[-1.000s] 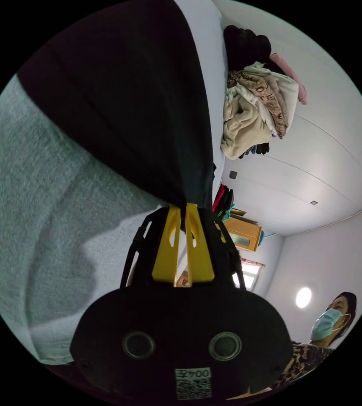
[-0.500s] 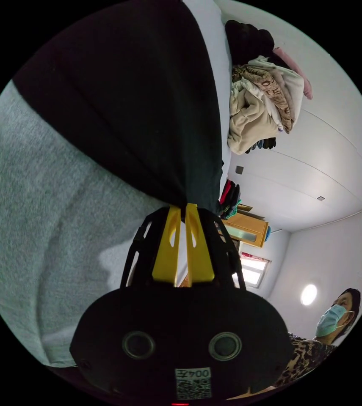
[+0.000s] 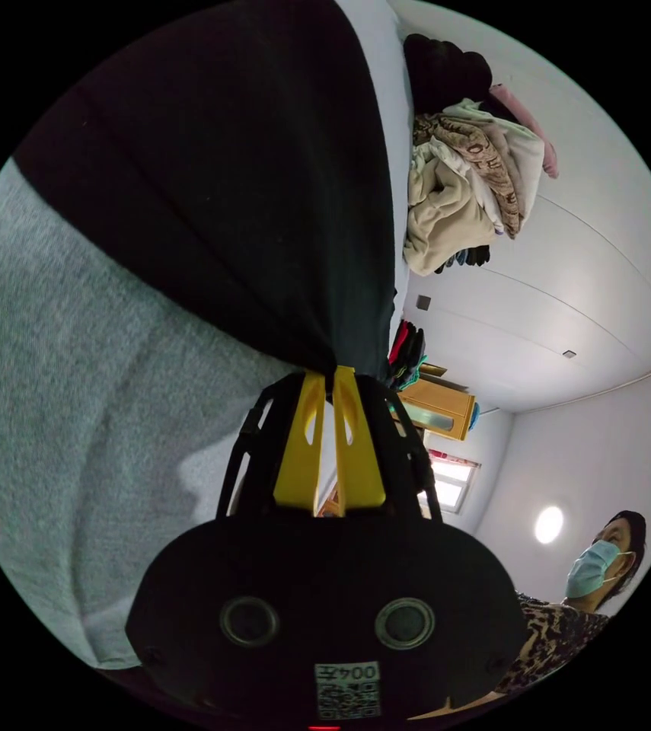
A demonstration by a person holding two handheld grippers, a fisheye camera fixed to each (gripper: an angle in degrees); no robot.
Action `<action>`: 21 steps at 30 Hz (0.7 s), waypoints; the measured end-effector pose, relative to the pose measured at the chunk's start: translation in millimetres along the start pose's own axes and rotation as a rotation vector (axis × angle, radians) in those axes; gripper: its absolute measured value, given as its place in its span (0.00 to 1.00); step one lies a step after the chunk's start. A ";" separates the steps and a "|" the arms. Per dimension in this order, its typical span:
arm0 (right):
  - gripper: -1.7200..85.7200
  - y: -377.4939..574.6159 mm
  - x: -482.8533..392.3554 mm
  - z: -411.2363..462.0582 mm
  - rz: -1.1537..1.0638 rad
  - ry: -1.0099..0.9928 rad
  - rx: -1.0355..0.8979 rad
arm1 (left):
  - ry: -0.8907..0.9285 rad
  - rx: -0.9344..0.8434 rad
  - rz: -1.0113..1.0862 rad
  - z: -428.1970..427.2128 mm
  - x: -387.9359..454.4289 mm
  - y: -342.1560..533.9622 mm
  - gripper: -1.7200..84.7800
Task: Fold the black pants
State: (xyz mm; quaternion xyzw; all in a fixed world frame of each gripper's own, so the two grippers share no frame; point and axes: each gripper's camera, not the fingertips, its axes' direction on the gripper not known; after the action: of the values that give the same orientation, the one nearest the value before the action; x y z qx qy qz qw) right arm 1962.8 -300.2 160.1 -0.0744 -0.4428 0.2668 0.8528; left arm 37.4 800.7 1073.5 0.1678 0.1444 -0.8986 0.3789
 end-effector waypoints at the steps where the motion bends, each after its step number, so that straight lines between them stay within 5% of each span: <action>1: 0.15 3.7 3.7 2.1 0.007 0.006 0.001 | 0.004 0.001 0.001 -1.7 -0.7 2.0 0.05; 10: 0.11 -12.9 9.2 11.3 0.020 -0.110 0.101 | 0.018 0.023 0.019 -16.4 -2.7 20.4 0.05; 15: 0.08 -25.5 -4.4 2.0 0.046 -0.382 0.130 | 0.143 0.080 0.032 -34.0 10.3 23.6 0.05; 19: 0.08 -30.1 -130.6 -44.0 -0.349 -0.316 0.169 | 0.202 0.163 0.321 -78.2 118.2 8.3 0.05; 21: 0.08 -26.2 -146.5 -53.9 -0.378 -0.295 0.162 | 0.210 0.163 0.372 -96.0 141.0 7.2 0.05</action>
State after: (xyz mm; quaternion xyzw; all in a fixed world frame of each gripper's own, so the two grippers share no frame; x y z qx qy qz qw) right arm 1947.6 -392.8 32.6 0.1178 -0.5458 0.1453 0.8168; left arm -31.5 743.7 927.9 0.3143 0.0764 -0.7994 0.5063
